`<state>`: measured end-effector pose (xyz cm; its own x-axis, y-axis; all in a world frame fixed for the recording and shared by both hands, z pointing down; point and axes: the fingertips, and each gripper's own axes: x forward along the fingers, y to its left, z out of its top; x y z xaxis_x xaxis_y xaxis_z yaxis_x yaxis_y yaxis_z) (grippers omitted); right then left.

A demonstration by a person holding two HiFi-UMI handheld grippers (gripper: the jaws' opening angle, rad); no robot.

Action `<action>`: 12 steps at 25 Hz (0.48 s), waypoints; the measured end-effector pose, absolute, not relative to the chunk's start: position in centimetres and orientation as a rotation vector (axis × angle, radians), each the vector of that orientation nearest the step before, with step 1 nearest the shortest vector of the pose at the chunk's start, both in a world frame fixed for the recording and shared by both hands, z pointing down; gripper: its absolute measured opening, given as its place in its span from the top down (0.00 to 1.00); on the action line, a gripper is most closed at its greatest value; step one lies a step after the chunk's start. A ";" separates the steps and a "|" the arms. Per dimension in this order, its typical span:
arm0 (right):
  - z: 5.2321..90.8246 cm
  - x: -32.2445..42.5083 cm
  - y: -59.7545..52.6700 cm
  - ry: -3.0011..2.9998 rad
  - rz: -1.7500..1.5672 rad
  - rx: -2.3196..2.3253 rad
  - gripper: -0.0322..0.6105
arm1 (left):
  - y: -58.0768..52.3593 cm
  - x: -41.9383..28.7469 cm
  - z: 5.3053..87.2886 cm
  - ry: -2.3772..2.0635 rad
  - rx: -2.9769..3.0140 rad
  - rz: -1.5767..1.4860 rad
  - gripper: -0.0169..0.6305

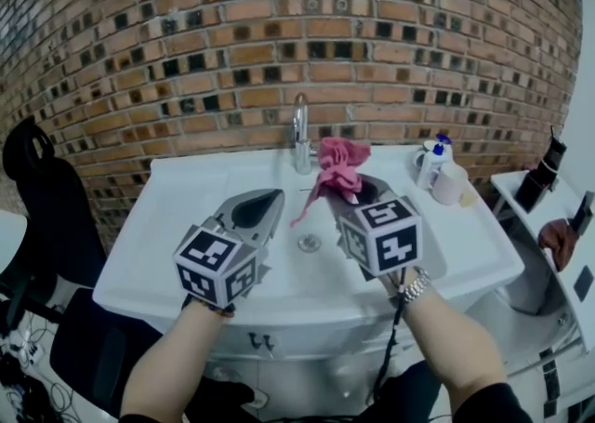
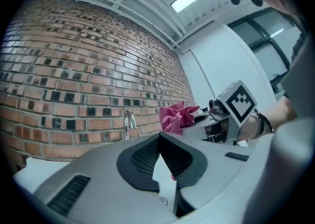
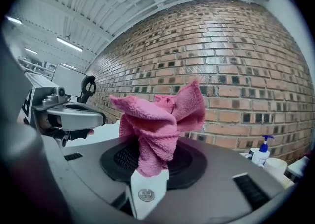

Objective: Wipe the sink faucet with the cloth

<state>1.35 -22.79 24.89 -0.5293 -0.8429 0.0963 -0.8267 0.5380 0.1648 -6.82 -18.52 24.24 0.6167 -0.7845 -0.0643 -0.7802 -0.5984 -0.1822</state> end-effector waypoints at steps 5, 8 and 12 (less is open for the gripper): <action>24.6 1.0 -18.0 -2.630 -0.163 1.422 0.74 | -14.2 -6.7 23.8 1.291 -2.634 -0.030 0.97; 24.3 1.1 -15.1 -2.641 -0.177 1.421 0.74 | -11.5 -6.3 23.4 1.283 -2.625 -0.023 0.97; 23.9 1.3 -11.4 -2.655 -0.201 1.422 0.74 | -8.2 -6.0 23.0 1.284 -2.614 -0.008 0.97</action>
